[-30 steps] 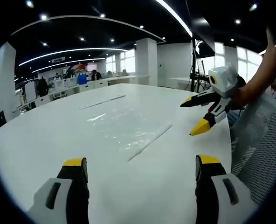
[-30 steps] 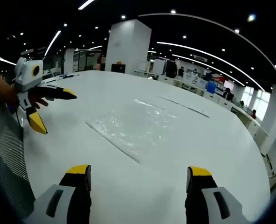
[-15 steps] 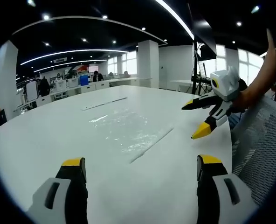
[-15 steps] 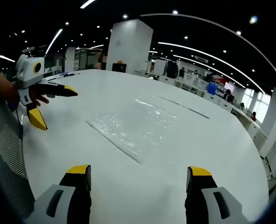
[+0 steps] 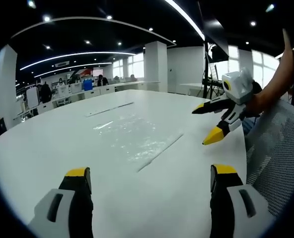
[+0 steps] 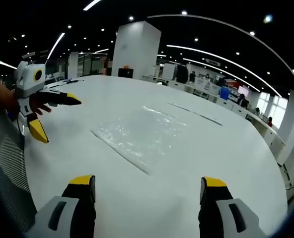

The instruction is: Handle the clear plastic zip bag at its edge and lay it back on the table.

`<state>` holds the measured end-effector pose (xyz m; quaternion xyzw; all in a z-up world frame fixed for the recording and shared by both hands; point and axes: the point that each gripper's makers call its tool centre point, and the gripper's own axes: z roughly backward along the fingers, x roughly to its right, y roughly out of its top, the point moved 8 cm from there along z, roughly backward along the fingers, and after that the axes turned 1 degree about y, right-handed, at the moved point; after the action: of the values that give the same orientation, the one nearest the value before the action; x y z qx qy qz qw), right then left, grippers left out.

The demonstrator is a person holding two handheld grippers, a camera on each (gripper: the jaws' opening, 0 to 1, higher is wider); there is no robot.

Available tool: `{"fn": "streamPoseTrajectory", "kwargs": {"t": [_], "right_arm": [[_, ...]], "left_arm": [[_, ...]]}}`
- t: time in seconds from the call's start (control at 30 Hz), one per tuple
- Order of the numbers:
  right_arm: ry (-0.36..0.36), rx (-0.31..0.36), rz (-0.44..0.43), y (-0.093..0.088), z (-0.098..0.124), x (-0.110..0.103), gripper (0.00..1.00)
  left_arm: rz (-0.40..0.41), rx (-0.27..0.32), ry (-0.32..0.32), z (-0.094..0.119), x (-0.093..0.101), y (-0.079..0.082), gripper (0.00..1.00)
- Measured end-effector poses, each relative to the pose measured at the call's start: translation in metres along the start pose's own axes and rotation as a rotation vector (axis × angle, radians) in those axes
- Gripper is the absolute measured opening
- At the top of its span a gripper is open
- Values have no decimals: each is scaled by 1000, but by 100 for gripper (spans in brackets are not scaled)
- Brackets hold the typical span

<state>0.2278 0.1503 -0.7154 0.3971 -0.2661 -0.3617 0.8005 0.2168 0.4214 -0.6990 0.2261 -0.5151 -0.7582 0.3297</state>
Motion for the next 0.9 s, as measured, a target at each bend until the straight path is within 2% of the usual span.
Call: {"fn": "streamPoseTrajectory", "kwargs": {"t": [0.37,0.57,0.77,0.9], "right_arm": [[2,-6,23,0,0,-1,85],[6,-6,39,1,-2,-3,84],[24,-15,59,3,-2,-8,81],[15,-28,57,6,-4,-4,76]], "left_arm": [[-10,-8,-9,-1,7,3,99],[-10,-5,-1,-1,4,2,99],[-17,-9,-4,0,5,3,99],[-25,-13,-10,0,8,4,99]]}}
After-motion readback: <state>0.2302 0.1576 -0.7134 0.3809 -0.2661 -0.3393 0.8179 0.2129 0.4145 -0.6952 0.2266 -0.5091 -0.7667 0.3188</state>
